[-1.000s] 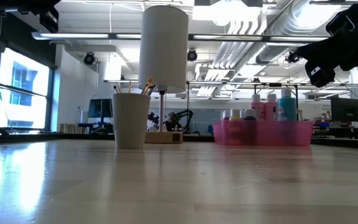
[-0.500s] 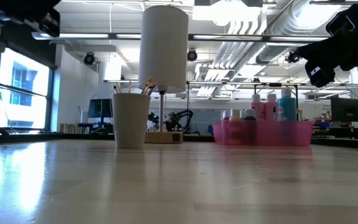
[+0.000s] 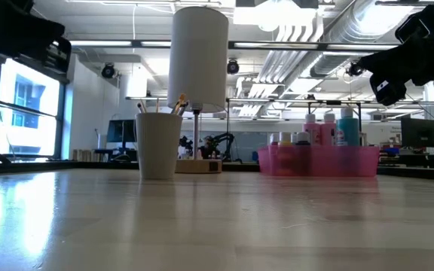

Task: Pick & Place Paint Supplies
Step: Return to Home Position

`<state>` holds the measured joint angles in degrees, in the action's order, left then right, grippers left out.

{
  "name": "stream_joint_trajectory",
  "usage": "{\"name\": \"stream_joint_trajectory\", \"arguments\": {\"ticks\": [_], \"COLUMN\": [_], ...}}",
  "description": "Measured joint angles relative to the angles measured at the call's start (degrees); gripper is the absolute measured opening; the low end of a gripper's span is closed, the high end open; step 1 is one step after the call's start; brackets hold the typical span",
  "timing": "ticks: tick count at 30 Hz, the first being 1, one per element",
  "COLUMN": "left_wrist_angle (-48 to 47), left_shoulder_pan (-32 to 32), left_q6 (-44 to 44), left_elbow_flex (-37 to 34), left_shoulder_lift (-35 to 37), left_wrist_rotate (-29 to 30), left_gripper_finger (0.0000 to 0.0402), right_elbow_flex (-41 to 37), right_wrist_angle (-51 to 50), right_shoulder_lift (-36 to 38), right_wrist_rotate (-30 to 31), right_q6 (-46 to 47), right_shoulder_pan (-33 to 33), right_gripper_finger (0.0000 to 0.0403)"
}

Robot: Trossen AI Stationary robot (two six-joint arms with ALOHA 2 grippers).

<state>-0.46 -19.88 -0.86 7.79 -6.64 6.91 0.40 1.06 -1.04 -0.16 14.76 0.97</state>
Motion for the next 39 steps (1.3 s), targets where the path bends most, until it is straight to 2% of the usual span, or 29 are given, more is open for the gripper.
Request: {"name": "stream_joint_trajectory", "arguments": {"ticks": [11,39], "left_wrist_angle": [-1.5,-1.4], "left_shoulder_pan": [0.0,0.0], "left_q6": [0.5,0.6], "left_elbow_flex": [-1.8,-1.8], "left_shoulder_lift": [0.7,0.7], "left_wrist_rotate": [5.6,5.7], "left_gripper_finger": [0.0000,0.0000], "right_elbow_flex": [0.0,0.0], "right_wrist_angle": [0.0,0.0], "right_shoulder_lift": [0.0,0.0], "right_wrist_rotate": [0.0,0.0], "right_q6": [0.0,0.0], "right_shoulder_pan": [0.0,0.0], "right_gripper_finger": [0.0003,0.0002]}}
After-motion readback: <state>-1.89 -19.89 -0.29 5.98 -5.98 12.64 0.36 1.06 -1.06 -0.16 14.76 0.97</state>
